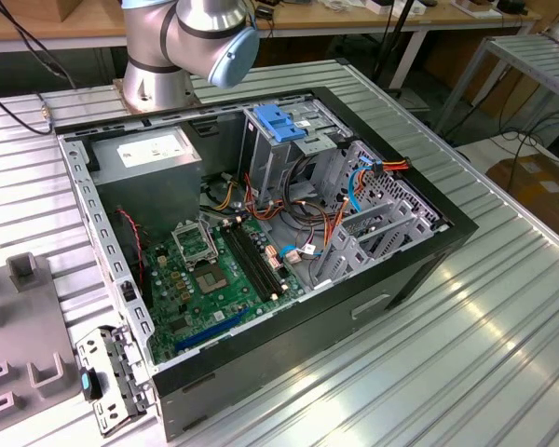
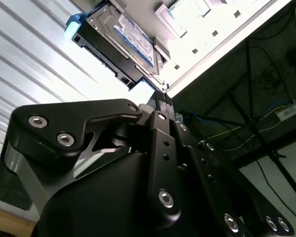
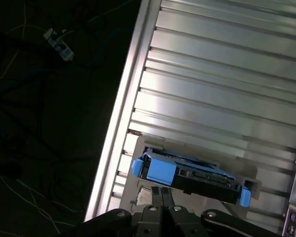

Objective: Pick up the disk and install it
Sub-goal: 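Pick up the disk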

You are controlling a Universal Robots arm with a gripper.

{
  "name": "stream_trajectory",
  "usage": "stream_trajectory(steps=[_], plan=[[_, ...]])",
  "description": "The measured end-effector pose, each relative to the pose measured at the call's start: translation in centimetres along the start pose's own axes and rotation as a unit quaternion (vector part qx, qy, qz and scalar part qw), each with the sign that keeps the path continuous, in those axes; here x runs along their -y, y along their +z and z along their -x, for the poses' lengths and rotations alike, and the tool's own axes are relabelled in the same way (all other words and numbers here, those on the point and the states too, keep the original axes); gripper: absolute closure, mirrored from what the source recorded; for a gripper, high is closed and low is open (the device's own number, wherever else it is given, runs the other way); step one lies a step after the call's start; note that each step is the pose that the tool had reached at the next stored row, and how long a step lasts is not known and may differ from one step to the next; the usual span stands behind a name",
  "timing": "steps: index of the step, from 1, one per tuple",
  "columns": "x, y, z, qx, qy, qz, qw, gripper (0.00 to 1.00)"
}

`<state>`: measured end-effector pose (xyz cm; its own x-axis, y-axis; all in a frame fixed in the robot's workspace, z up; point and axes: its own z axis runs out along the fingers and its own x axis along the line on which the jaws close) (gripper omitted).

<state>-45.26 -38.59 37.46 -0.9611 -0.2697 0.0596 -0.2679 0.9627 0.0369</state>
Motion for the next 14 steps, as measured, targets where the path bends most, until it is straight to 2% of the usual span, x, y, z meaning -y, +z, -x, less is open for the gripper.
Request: stream_trajectory(steps=[4, 6, 7, 8, 9, 11, 12, 13, 14], plan=[[0.00, 0.06, 0.00, -0.0014, -0.040, -0.0024, 0.99921, 0.89], [0.01, 0.11, 0.03, -0.0020, -0.068, -0.0043, 0.99770, 0.89], [0.01, 0.13, 0.04, -0.0006, -0.073, -0.0052, 0.99731, 0.89], [0.01, 0.20, 0.06, 0.0054, -0.077, -0.0080, 0.99696, 0.89], [0.00, 0.23, 0.09, 0.0090, -0.078, -0.0097, 0.99688, 0.89], [-0.08, 0.30, 0.13, 0.0135, -0.078, -0.0114, 0.99680, 0.89], [-0.13, 0.36, 0.16, 0.0153, -0.079, -0.0122, 0.99667, 0.89], [-0.13, 0.37, 0.16, 0.0157, -0.084, -0.0128, 0.99622, 0.89], [-0.13, 0.39, 0.17, 0.0154, -0.094, -0.0131, 0.99535, 0.89]])
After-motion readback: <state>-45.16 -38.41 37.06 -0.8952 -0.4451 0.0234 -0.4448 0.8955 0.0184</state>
